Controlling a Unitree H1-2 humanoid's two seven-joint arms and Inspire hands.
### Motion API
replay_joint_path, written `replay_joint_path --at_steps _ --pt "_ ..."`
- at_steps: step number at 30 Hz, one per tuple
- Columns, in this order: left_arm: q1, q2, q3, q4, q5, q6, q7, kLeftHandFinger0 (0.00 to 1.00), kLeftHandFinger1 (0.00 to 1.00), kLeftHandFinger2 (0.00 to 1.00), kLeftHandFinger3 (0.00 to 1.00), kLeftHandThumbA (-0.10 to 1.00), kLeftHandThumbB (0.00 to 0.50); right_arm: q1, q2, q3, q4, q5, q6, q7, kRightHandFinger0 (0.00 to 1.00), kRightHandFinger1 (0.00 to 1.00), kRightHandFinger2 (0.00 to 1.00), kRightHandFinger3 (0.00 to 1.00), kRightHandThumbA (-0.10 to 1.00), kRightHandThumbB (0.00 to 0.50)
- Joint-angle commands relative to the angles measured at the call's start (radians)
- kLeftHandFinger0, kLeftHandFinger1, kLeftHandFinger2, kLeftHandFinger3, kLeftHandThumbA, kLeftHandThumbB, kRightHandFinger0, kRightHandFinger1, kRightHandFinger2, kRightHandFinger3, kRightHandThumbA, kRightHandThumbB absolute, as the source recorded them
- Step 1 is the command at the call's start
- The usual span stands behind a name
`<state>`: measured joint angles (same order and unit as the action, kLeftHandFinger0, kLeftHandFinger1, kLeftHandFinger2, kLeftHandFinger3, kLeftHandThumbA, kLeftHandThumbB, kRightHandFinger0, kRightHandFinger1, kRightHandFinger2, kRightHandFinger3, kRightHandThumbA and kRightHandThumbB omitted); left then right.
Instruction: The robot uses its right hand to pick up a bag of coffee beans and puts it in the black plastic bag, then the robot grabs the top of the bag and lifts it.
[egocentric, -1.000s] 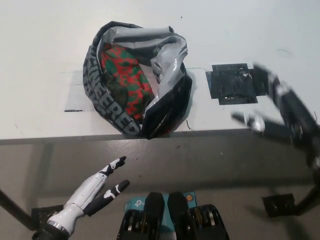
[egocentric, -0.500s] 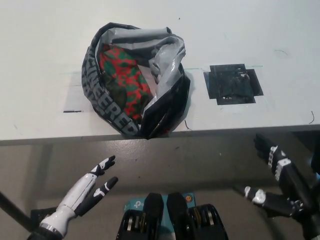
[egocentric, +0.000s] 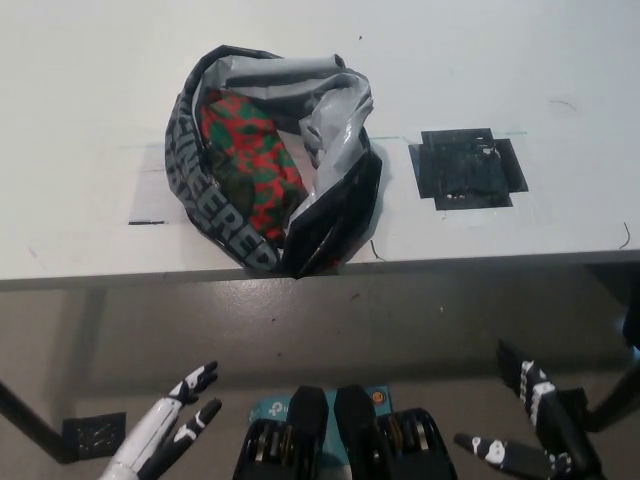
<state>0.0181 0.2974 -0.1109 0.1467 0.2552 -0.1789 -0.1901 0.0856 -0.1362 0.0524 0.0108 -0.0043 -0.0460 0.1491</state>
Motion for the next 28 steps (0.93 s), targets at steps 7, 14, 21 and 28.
replay_joint_path --at_steps 7,14,21,28 --pt "0.05 -0.04 0.039 -0.055 -0.053 -0.101 0.054 1.0 1.0 1.0 1.0 1.0 0.236 0.017 0.006 -0.021 0.096 0.005 -0.361 -0.028 1.0 1.0 1.0 1.0 1.0 0.272" --pt "0.06 -0.037 0.053 -0.06 -0.036 -0.104 0.051 1.0 1.0 1.0 1.0 1.0 0.211 0.001 0.003 0.001 0.129 0.02 -0.404 0.004 1.0 1.0 1.0 1.0 1.0 0.234" --pt "0.054 -0.043 0.061 -0.057 -0.028 -0.104 0.055 1.0 1.0 1.0 1.0 1.0 0.206 -0.009 0.001 0.009 0.113 0.021 -0.37 0.013 1.0 1.0 1.0 1.0 1.0 0.291" --pt "0.048 -0.056 0.055 -0.042 -0.017 -0.115 0.063 1.0 1.0 1.0 1.0 1.0 0.203 -0.014 -0.015 0.015 0.11 -0.007 -0.385 0.01 1.0 1.0 1.0 1.0 1.0 0.265"
